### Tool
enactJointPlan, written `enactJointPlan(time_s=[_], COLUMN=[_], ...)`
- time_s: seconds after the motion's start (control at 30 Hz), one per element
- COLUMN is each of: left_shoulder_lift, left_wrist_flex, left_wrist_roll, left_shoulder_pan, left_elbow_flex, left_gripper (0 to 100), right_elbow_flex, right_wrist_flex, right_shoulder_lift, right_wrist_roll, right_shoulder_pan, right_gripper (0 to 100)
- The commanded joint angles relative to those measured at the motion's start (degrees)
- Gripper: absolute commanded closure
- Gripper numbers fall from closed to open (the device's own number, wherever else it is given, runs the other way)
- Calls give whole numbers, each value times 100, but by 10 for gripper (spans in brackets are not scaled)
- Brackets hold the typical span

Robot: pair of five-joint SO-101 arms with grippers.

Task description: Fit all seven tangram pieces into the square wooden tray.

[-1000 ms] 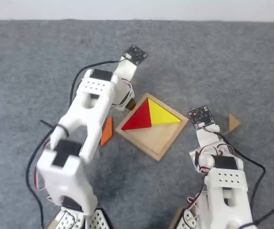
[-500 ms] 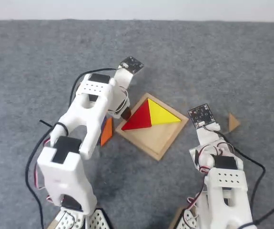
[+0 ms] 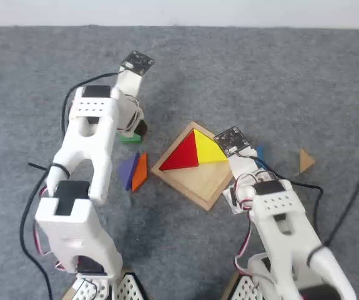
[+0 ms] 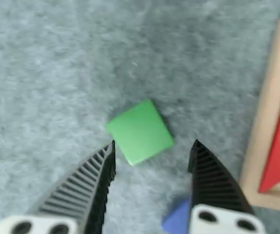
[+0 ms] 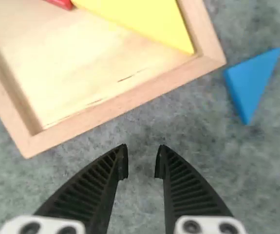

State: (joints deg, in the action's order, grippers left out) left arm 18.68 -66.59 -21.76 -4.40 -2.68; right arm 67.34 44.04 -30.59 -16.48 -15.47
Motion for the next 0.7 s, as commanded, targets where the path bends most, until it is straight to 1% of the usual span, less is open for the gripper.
enactJointPlan(time_s=[0.0,0.23,0.33,0.43,0.57,0.67], left_shoulder_lift=[325,1134,1284,1275,1275,1275], left_wrist_flex=[-53,-53,-70,-308,-563,-598], left_wrist_roll=[-176,-352,-492,-607,-721,-721], left_shoulder_pan=[-70,-18,-18,-9,229,440], left_elbow_flex=[637,884,857,857,848,848], left_gripper=[765,766,767,768,768,768], right_elbow_flex=[-501,-1257,-1582,-1846,-2145,-2259], right_wrist_flex=[-119,-163,-163,-163,-163,-163], right_shoulder_lift=[409,1235,1587,1903,2211,2325], right_wrist_roll=[70,70,70,62,62,62], right_shoulder_pan=[-75,-66,-57,-75,-84,-84], right_gripper=[893,893,893,893,893,893])
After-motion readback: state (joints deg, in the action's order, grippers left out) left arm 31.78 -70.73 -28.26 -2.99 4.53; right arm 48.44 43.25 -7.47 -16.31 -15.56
